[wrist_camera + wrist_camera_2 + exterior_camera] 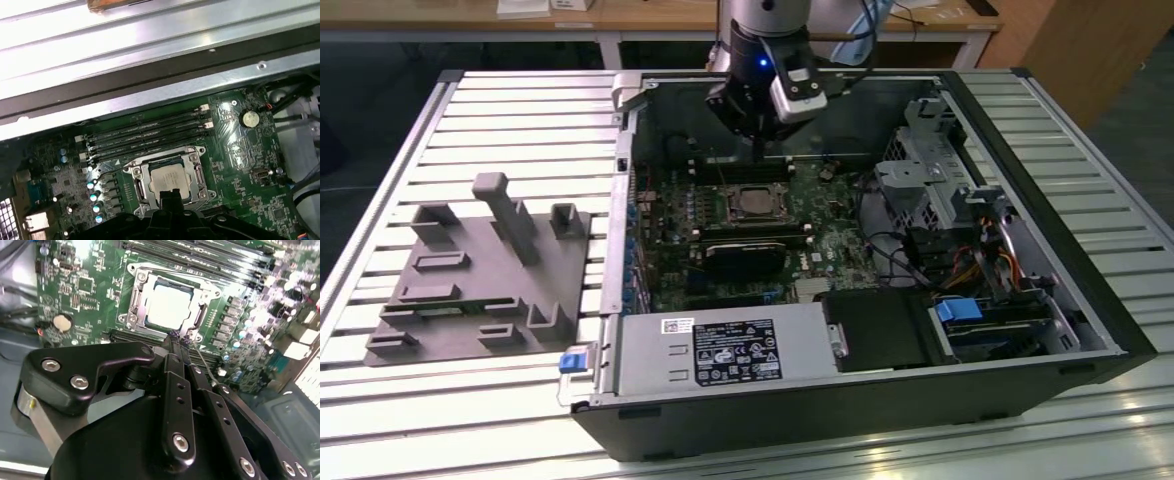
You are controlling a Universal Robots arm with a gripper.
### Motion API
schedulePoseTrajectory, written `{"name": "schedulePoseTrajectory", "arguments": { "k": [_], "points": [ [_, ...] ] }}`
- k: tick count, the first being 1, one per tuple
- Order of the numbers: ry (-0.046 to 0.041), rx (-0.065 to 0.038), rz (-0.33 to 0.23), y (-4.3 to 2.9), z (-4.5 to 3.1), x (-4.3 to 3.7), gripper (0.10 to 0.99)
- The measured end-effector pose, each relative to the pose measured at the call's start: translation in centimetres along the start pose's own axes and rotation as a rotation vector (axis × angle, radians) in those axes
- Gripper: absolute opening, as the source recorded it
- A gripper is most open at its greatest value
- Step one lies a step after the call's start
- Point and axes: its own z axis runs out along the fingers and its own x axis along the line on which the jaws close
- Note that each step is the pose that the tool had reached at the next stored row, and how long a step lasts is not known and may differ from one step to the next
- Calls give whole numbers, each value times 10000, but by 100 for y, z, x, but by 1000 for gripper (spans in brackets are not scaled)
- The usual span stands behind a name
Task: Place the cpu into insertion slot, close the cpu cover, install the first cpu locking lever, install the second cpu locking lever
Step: 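Install the first cpu locking lever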
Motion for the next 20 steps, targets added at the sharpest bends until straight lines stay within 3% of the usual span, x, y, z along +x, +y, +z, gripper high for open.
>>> {"name": "schedulePoseTrajectory", "arguments": {
  "k": [9,20],
  "points": [
    [37,-18,-1555,0,1,0,106],
    [-132,-60,-1705,-36,-2,141,106]
  ]
}}
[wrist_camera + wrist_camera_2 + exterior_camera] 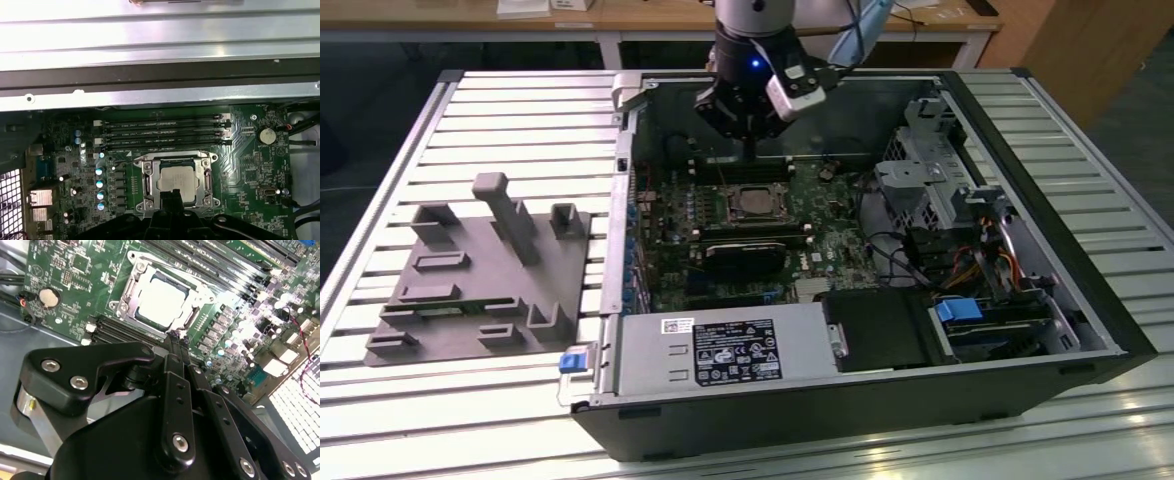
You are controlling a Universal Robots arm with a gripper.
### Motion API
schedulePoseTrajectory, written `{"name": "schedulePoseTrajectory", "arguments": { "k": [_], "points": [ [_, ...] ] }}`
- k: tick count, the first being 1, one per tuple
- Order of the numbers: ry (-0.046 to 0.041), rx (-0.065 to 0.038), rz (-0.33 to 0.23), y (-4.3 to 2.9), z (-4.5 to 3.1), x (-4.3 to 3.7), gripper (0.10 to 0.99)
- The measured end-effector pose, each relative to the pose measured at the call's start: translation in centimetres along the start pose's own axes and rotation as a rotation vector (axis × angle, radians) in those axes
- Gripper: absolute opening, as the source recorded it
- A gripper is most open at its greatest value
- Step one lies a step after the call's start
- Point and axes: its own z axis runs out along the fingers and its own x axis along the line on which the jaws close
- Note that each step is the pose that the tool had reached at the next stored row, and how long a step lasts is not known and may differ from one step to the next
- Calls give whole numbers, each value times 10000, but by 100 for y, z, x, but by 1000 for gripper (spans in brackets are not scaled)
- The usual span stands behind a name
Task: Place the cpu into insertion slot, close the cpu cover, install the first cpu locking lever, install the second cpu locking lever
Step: 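Install the first cpu locking lever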
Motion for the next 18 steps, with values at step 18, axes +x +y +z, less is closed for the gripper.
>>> {"name": "schedulePoseTrajectory", "arguments": {
  "k": [18],
  "points": [
    [-125,-15,-143,-22,60,269,106]
  ]
}}
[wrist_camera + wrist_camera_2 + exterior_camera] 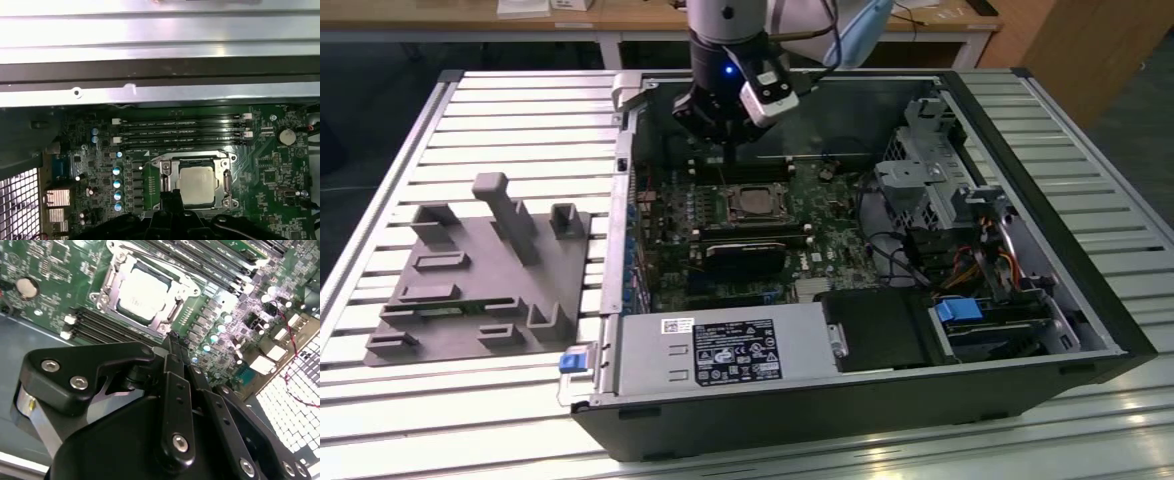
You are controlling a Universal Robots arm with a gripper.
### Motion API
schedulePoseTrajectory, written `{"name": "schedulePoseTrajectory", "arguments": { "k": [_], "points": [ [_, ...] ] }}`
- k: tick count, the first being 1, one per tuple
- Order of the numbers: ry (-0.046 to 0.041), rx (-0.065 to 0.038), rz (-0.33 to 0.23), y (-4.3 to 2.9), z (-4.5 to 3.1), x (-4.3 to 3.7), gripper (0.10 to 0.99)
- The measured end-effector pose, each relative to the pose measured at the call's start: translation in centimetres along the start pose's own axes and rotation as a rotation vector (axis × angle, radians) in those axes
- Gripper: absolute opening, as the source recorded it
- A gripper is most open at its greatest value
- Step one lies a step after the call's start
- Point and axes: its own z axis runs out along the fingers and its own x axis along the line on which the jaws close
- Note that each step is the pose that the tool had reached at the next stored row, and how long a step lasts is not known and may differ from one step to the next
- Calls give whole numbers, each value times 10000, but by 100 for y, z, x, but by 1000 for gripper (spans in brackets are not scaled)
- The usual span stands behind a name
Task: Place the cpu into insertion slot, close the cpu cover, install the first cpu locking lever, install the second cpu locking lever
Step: 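Install the first cpu locking lever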
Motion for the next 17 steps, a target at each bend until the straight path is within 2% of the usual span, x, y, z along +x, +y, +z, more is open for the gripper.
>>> {"name": "schedulePoseTrajectory", "arguments": {
  "k": [8,17],
  "points": [
    [1,-5,-92,-4,30,139,106],
    [4,-7,-167,32,65,271,106]
  ]
}}
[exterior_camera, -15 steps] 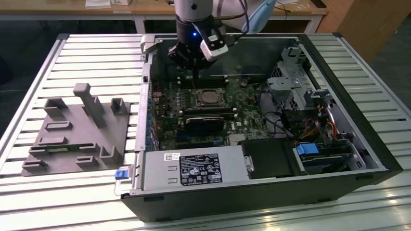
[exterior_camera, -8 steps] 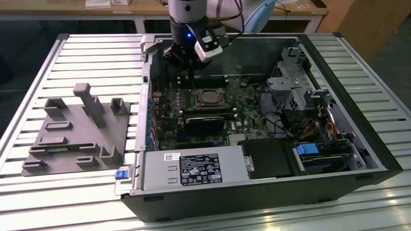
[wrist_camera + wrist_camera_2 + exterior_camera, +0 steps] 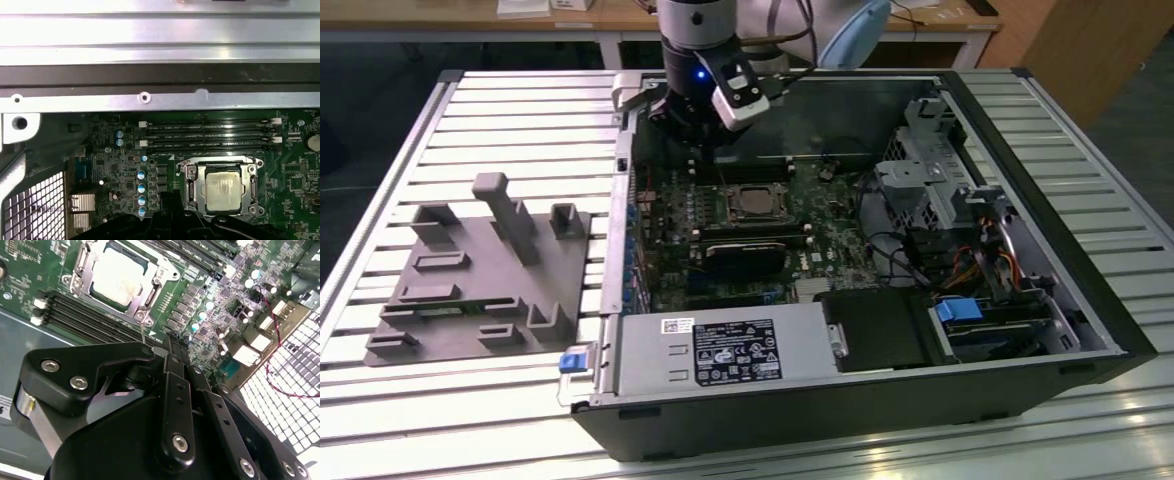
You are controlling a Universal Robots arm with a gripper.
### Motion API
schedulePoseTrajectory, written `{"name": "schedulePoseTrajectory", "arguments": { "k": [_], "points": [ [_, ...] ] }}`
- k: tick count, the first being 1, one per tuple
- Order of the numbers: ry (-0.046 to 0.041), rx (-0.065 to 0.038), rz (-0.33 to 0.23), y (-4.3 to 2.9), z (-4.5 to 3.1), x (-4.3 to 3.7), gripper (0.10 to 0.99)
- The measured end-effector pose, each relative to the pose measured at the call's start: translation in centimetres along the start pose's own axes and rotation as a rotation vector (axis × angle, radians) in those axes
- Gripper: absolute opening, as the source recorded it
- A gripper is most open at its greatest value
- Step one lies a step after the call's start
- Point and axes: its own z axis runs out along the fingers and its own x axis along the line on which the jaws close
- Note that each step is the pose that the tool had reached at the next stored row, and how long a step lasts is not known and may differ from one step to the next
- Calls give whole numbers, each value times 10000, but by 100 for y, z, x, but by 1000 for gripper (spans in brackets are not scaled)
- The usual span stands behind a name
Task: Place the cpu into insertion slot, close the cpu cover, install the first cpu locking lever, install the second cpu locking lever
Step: 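Install the first cpu locking lever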
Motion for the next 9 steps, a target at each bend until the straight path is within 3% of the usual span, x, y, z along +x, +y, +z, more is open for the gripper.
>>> {"name": "schedulePoseTrajectory", "arguments": {
  "k": [5,9],
  "points": [
    [0,-3,-46,47,30,31,106],
    [3,-4,-100,128,51,44,106]
  ]
}}
